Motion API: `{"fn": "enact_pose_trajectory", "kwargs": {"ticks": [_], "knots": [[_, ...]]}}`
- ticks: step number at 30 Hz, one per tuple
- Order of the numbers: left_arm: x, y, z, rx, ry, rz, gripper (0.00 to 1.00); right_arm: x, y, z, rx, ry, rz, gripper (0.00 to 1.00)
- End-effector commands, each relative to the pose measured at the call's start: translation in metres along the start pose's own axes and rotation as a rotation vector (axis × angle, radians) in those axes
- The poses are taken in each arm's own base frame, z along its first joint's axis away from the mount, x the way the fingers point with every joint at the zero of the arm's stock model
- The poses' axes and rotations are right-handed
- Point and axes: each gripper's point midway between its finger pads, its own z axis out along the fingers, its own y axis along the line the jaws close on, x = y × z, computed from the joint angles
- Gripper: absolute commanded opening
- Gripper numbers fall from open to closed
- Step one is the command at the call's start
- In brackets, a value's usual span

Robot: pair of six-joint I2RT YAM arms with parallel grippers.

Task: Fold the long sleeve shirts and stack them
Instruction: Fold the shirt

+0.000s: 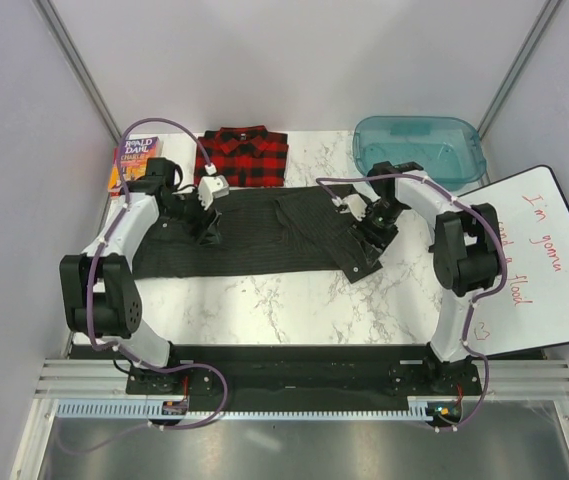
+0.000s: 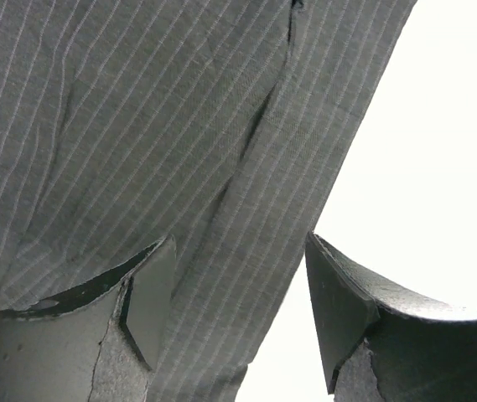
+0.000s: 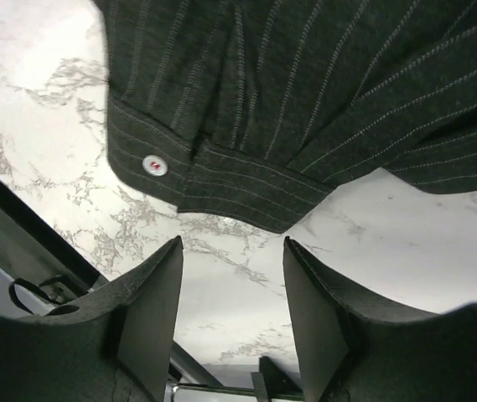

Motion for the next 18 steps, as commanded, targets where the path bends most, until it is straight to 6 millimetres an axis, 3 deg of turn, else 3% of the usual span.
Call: {"fn": "enact_pose_trajectory", "kwargs": {"ticks": [1, 5, 9, 13, 17, 18], "knots": [[-0.019, -0.010, -0.013, -0.042, -0.090, 0.022, 0.70, 0.002, -0.010, 0.012, 0.032, -0.017, 0.135, 0.59], [-0.011, -0.017, -0.015, -0.059, -0.087, 0.015, 0.71, -0.002, -0.026, 0.033, 0.072, -0.022, 0.213, 0.61], [-0.008, -0.022, -0.020, -0.079, -0.083, 0.027, 0.71, -0.001, -0.027, 0.048, 0.047, -0.016, 0.239, 0.61], [-0.008, -0.024, -0.024, -0.099, -0.085, 0.041, 0.71, 0.005, -0.026, 0.054, 0.042, -0.004, 0.239, 0.54], [-0.009, -0.026, -0.026, -0.107, -0.090, 0.052, 0.71, 0.008, -0.020, 0.043, 0.052, -0.014, 0.222, 0.11], [-0.009, -0.026, -0.027, -0.109, -0.092, 0.052, 0.71, 0.005, -0.016, 0.037, 0.043, -0.028, 0.211, 0.06]]}}
